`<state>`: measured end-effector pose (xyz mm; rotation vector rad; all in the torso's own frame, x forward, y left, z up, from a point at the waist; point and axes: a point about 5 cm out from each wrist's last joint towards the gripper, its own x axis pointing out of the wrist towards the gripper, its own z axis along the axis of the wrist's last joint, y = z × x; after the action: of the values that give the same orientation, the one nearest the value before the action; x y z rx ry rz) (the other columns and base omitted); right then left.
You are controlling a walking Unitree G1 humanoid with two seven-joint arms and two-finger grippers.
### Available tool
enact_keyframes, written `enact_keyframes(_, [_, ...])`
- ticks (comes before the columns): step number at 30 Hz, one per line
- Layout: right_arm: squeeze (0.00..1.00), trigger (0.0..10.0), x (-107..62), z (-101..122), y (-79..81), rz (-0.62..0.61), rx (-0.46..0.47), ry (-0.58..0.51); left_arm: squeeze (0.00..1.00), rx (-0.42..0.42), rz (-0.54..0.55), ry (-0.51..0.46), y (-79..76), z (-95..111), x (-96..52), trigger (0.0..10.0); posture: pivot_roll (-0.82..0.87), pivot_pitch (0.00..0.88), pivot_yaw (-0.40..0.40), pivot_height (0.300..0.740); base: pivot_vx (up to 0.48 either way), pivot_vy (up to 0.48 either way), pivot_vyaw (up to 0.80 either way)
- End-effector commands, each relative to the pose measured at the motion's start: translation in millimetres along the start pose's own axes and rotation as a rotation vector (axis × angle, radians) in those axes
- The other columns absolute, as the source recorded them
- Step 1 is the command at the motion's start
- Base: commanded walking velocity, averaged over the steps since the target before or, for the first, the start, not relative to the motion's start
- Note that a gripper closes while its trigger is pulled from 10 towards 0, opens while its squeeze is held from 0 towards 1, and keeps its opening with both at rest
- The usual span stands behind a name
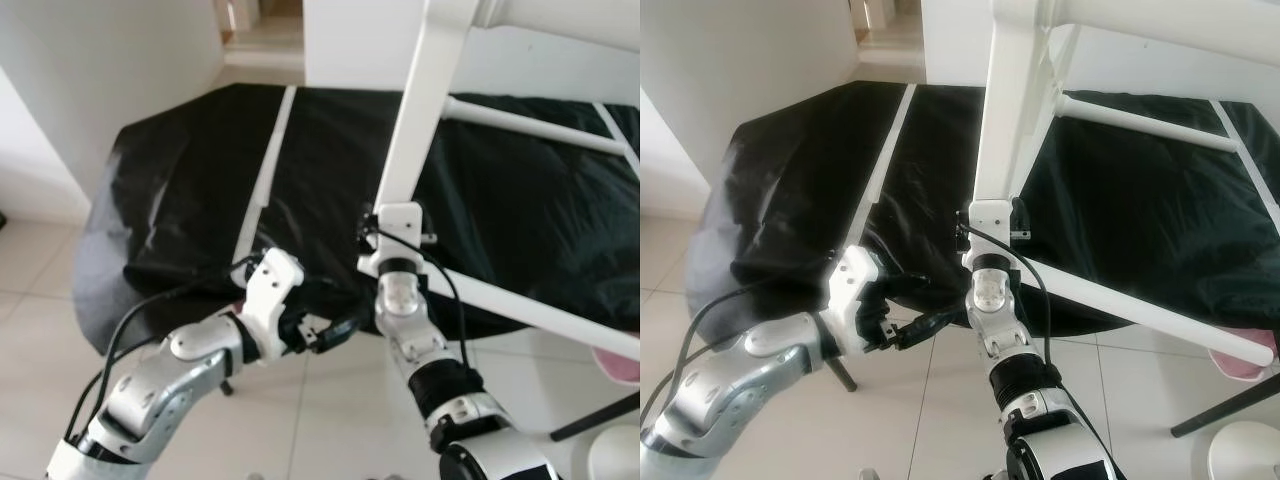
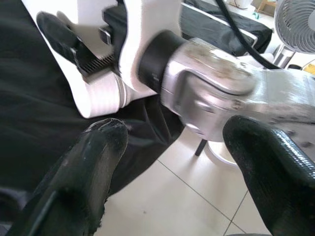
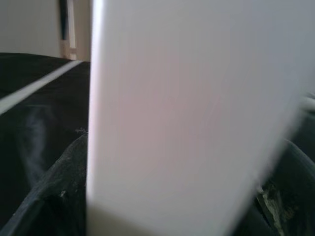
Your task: Building children table
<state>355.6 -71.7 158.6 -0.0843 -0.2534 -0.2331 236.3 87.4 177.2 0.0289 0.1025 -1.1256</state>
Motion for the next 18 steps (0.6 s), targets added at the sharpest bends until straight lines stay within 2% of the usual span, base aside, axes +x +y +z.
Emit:
enact_keyframes(1, [0.0, 10.0, -3.1, 11.8, 19.4, -0.033, 0.071, -0.009, 0.0, 0.001, -0.124, 0.014, -8.6, -0.2, -2.2, 10.0, 0.1, 0.068, -0.035, 0.74, 0.0, 0.0, 0.0])
enact_keyframes(6, [0.0, 10.0, 0.6, 13.3, 25.1, -0.049, 0.092, 0.017, 0.0, -0.001, -0.12, 0.015, -8.3, 0.4, -2.3, 10.0, 0.1, 0.072, -0.036, 0.74, 0.0, 0.0, 0.0])
enact_keyframes(7, [0.05, 10.0, 1.9, 14.3, 28.9, -0.044, 0.107, 0.032, 0.0, -0.001, -0.119, 0.015, -8.8, 0.3, -2.4, 10.0, 0.11, 0.075, -0.036, 0.74, 0.0, 0.0, 0.0])
enact_keyframes(10, [0.04, 10.0, 4.0, 17.9, 37.0, -0.029, 0.127, 0.052, 0.0, -0.003, -0.116, 0.017, -10.1, 0.1, -2.9, 10.0, 0.11, 0.077, -0.037, 0.74, 0.0, 0.0, 0.0])
enact_keyframes(11, [0.04, 5.9, 4.3, 18.5, 38.7, -0.023, 0.139, 0.06, 0.0, -0.004, -0.116, 0.017, -10.5, 0.2, -3.1, 10.0, 0.11, 0.079, -0.038, 0.74, 0.0, 0.0, 0.0])
enact_keyframes(14, [0.04, 5.9, 5.4, 20.6, 42.4, -0.03, 0.152, 0.066, 0.0, -0.005, -0.116, 0.018, -11.3, 0.5, -3.9, 10.0, 0.11, 0.079, -0.038, 0.74, 0.0, 0.0, 0.0])
enact_keyframes(15, [0.04, 4.0, 5.7, 20.9, 43.6, -0.027, 0.164, 0.073, 0.0, -0.006, -0.116, 0.018, -11.5, 0.7, -4.1, 10.0, 0.11, 0.08, -0.037, 0.74, 0.0, 0.0, 0.0])
enact_keyframes(17, [0.04, 4.0, 6.1, 21.1, 44.9, -0.021, 0.179, 0.084, 0.0, -0.006, -0.116, 0.018, -11.5, 0.9, -4.3, 10.0, 0.11, 0.08, -0.037, 0.74, 0.0, 0.0, 0.0])
enact_keyframes(18, [0.02, 0.0, 5.7, 22.7, 49.0, 0.014, 0.191, 0.086, 0.0, -0.004, -0.116, 0.018, -11.6, 1.4, -4.7, 10.0, 0.11, 0.079, -0.037, 0.74, 0.0, 0.0, 0.0])
